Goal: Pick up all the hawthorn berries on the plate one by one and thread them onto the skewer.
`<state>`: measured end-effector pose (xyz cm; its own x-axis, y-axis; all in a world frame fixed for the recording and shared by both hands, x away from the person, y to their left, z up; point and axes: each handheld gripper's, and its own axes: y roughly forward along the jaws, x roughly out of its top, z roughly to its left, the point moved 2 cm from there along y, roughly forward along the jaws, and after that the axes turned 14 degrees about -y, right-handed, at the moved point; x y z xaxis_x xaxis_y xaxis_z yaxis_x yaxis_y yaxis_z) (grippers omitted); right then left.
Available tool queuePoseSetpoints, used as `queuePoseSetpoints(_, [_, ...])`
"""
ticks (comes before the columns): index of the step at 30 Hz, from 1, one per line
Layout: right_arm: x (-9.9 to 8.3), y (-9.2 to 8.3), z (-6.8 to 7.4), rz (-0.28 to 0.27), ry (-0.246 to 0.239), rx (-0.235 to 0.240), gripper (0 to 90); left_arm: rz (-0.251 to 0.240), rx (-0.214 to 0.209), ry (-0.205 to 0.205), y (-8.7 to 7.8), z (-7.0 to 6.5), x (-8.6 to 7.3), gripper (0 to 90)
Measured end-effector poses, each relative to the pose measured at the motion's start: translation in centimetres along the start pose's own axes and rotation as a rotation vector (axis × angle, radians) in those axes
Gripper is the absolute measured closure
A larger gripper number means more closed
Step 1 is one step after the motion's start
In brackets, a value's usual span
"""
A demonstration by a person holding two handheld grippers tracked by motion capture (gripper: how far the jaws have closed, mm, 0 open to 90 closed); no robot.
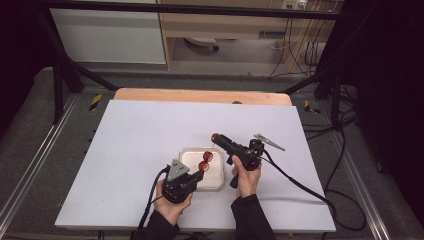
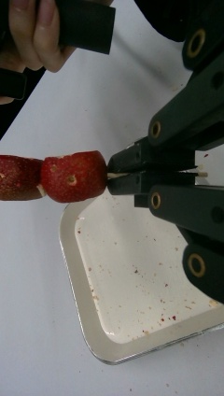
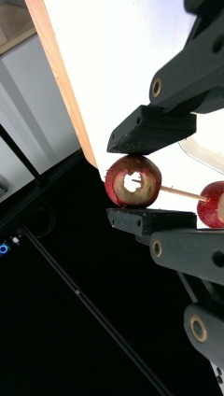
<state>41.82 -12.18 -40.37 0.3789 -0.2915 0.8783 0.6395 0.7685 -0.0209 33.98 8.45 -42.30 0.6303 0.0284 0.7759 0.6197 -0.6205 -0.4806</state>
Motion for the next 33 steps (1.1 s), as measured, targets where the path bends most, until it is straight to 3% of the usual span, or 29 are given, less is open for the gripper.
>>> queuePoseSetpoints(8, [-1.4,0.1,0.4,0.046,-0.022,0.02,62.9,0.006,0.003,-0.015,0.3,-0.2,0.7,88.3])
queuePoseSetpoints(19, [-1.3,-0.2,0.5,0.074,-0.068,0.009,60.5,0.017,-0.01,0.007,0.3,0.4,0.4,88.2])
queuePoseSetpoints(24, [-0.6,-1.0,0.7,0.097,-0.121,-0.01,47.1,0.028,-0.008,0.023,-0.1,1.1,0.3,88.2])
queuePoseSetpoints(33, [-0.6,-2.4,-0.3,0.268,-0.261,-0.058,15.3,0.065,-0.002,0.07,-1.1,2.9,0.3,88.2])
